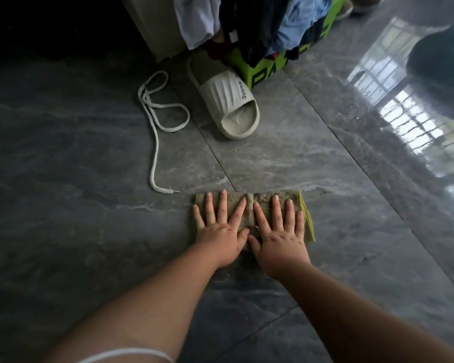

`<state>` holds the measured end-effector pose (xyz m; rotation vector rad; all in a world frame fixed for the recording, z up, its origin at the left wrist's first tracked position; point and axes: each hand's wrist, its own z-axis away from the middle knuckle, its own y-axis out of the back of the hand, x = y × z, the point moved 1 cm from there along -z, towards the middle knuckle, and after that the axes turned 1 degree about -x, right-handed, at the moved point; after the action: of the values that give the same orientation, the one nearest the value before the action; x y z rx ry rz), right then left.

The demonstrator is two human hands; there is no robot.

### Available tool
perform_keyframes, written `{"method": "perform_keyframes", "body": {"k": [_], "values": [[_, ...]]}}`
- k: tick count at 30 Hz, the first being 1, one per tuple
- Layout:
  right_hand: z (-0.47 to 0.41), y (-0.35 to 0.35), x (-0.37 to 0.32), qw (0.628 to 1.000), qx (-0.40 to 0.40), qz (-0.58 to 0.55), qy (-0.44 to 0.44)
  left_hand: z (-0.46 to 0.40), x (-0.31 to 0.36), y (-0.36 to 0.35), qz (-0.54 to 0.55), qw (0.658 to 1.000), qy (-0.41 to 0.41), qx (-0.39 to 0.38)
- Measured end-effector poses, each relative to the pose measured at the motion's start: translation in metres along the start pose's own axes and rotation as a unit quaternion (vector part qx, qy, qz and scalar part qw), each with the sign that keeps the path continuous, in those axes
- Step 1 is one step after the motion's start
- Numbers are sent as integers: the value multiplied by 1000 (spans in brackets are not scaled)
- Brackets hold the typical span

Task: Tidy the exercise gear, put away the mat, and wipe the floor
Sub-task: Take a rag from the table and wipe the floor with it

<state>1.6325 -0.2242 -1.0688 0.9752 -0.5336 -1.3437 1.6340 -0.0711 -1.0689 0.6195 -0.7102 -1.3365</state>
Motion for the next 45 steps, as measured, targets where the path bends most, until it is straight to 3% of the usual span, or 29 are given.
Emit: {"method": "perform_keyframes", "body": {"k": [5,9,14,18,26,36,45], "values": [[10,1,13,998,58,-6,34,4,4,-3,-14,999,7,42],[9,15,24,985,153,-14,73,19,14,-15,24,987,31,156],[-8,8,34,984,120,46,122,15,19,-37,50,979,58,187],[-11,1,35,986,143,44,80,-5,15,-25,5,982,33,188],[-20,-2,38,973,198,-66,-100,-71,26,32,-92,978,-124,141],[-31,16,117,946,227,-100,-208,-132,123,68,-157,955,-223,117],[-66,58,207,936,236,-95,-245,-190,217,106,-160,954,-238,83]]}}
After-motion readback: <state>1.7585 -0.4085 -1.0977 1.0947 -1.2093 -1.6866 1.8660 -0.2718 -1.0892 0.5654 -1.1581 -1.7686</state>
